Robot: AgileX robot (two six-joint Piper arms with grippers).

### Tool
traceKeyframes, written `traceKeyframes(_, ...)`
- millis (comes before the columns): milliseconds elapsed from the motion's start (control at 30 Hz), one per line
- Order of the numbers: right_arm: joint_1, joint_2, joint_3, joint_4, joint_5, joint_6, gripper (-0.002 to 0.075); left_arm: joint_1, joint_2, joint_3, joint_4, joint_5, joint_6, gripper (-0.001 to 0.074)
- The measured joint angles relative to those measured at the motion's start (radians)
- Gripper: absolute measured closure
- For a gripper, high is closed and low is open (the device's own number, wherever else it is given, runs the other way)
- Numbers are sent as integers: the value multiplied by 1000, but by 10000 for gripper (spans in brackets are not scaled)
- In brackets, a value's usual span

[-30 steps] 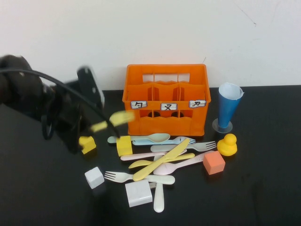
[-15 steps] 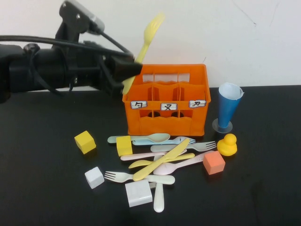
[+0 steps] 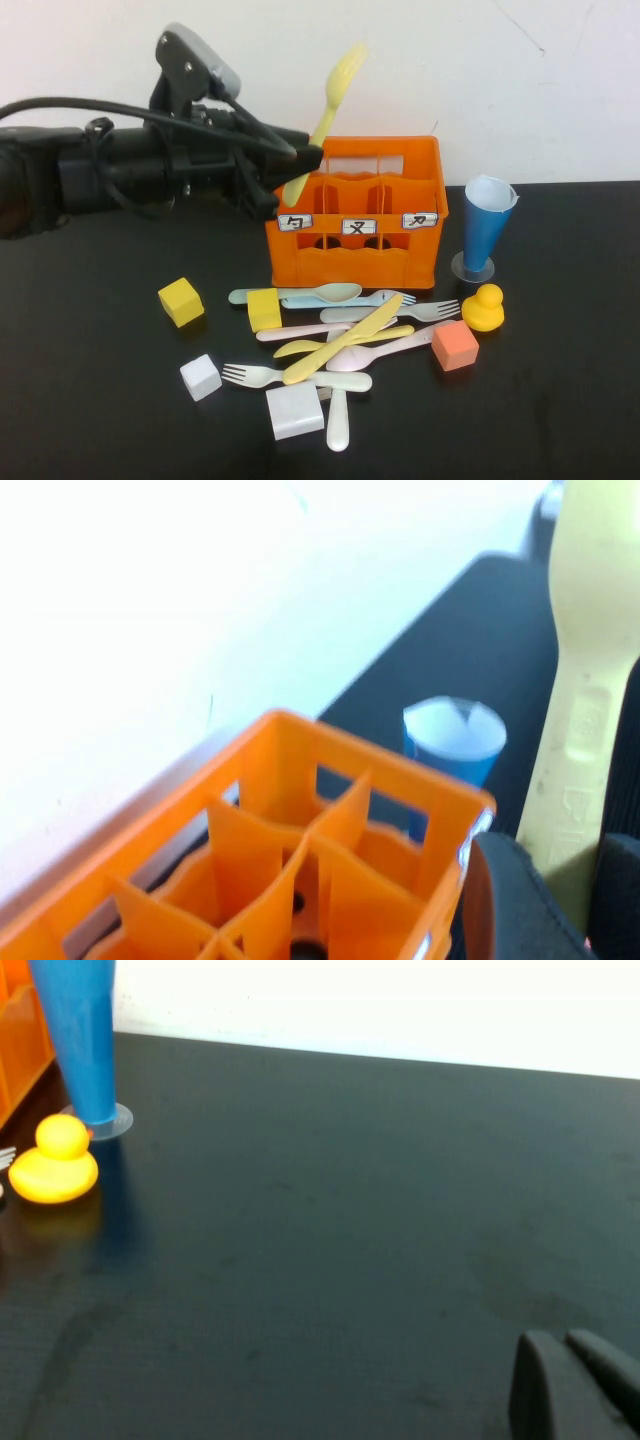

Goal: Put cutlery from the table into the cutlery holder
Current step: Place the fork on the box

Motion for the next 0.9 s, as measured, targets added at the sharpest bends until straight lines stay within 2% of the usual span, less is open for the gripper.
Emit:
traceKeyframes(433,0,0,0,0,0,0,729,-2,4,0,60,0,62,591)
traceKeyframes(900,0,0,0,0,0,0,729,-112,-14,0,123,0,76,591)
